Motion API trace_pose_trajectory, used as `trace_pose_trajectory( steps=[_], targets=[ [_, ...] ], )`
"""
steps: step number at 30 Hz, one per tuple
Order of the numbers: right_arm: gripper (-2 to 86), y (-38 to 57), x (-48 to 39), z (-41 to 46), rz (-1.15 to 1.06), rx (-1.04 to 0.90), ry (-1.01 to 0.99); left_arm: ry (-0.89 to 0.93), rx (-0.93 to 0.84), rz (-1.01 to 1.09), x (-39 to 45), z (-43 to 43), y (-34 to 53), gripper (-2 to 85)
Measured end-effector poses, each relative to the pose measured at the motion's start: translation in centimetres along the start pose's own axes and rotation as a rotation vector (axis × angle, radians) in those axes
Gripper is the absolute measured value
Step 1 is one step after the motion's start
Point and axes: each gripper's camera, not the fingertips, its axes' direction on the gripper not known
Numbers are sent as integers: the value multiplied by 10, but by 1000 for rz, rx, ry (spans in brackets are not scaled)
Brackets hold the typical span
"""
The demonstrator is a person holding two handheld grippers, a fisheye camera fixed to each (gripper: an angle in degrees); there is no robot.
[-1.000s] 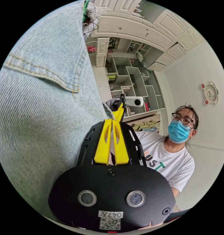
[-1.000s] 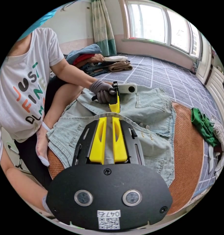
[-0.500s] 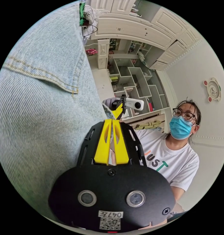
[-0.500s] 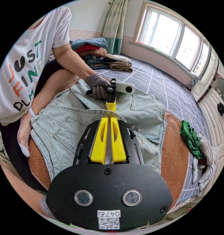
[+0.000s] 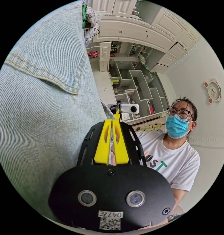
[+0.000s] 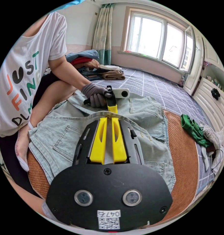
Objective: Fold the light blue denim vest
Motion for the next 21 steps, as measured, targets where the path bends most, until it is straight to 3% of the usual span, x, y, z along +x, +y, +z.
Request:
trace_pose_trajectory(
  steps=[6, 21],
  targets=[
    [9, 22, 6, -7, 124, 53, 10, 19, 31, -27, -5, -5, 9, -10],
    [2, 20, -6, 9, 97, -32, 66, -113, 71, -111, -14, -21, 44, -10]
  ],
)
